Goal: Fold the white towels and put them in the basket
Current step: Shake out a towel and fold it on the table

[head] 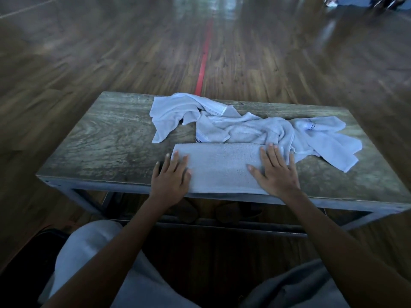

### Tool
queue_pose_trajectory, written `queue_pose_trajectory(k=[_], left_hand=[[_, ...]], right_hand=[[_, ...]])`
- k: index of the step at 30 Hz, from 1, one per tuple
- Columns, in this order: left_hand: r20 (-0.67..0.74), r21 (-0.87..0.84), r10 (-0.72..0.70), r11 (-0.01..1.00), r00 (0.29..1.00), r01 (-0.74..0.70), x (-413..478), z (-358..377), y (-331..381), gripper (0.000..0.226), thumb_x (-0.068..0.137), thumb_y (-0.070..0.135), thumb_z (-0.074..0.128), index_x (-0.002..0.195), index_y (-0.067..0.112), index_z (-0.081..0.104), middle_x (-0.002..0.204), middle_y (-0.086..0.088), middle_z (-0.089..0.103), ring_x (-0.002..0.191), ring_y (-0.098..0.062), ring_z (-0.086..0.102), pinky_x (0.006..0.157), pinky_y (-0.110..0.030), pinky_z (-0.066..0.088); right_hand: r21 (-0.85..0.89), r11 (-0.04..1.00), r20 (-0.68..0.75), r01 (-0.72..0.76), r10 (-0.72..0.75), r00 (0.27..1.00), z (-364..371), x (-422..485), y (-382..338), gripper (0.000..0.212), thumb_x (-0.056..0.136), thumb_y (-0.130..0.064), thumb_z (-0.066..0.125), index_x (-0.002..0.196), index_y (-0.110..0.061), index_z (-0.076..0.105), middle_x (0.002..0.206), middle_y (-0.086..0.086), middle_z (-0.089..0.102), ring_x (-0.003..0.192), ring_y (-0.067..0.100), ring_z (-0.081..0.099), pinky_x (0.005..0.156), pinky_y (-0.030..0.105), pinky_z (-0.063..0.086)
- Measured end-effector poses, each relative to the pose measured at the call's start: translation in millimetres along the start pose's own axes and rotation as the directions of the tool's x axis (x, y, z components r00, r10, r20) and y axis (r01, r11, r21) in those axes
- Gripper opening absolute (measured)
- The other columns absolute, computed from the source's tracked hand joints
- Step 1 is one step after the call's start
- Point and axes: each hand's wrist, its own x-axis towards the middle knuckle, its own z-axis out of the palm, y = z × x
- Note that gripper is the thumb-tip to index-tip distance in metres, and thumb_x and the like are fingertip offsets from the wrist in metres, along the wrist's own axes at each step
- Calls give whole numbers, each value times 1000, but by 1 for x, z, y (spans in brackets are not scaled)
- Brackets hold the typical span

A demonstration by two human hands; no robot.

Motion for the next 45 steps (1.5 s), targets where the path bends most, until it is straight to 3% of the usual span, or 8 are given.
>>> queue_pose_trajectory(k=[5,11,20,25,29,35,39,45], left_hand=[[-176,-466,-386,843,906,269,-53,-10,-6,49,95,33,51,140,15,43,149,-8,36,141,-22,26,115,-44,18],[254,-941,-709,-23,658,338,-68,-15,37,43,84,31,69,119,17,49,114,-2,56,105,-17,56,82,-27,48],[377,-915,-734,-200,565,351,-43,-18,40,30,82,24,72,105,11,57,96,-1,63,84,-11,60,70,-19,48],[265,-951,-780,-115,567,287,-42,-32,38,27,81,19,74,102,13,59,86,5,63,76,0,58,67,-15,47],[-112,-969,-773,224,624,103,-42,-49,38,22,81,17,73,97,15,59,82,10,61,70,4,58,68,-16,48],[-522,-784,-459,589,719,-193,-39,-56,72,26,79,13,73,102,15,60,94,21,57,88,3,57,79,-17,45],[-661,-583,-128,707,740,-399,-38,-38,106,23,77,16,69,99,17,61,95,11,63,90,0,56,82,-23,41],[-694,-273,280,750,663,-603,-31,-11,149,19,77,10,69,94,18,65,85,6,66,80,-15,61,72,-31,39]], right_hand=[[23,998,-149,-50,53,987,-8,-1,2,87,88,-70,7,148,-10,22,159,12,11,147,23,3,115,48,-8],[71,982,-232,175,-154,960,-38,41,-63,51,95,-40,39,138,-12,43,147,13,37,133,31,32,105,50,16],[108,884,214,455,-468,858,-44,118,-175,40,94,-29,39,134,-29,43,131,2,49,126,26,29,98,41,21],[151,911,331,383,-412,849,-42,127,-189,23,89,-25,47,109,-30,57,113,3,46,110,30,33,85,39,29],[423,824,55,376,-438,897,-81,112,-180,8,87,-24,58,82,-30,57,76,-11,44,101,20,41,85,37,29],[868,488,117,90,-377,919,-128,82,-109,9,86,-5,55,89,-8,62,67,-4,63,56,8,52,54,23,34],[905,393,277,-161,-259,925,-127,74,-45,38,87,-43,45,86,-7,59,69,4,60,59,15,52,58,30,32],[744,659,295,-112,-172,940,-108,51,21,9,91,-20,58,84,-22,64,79,-6,57,72,8,47,61,21,35]])
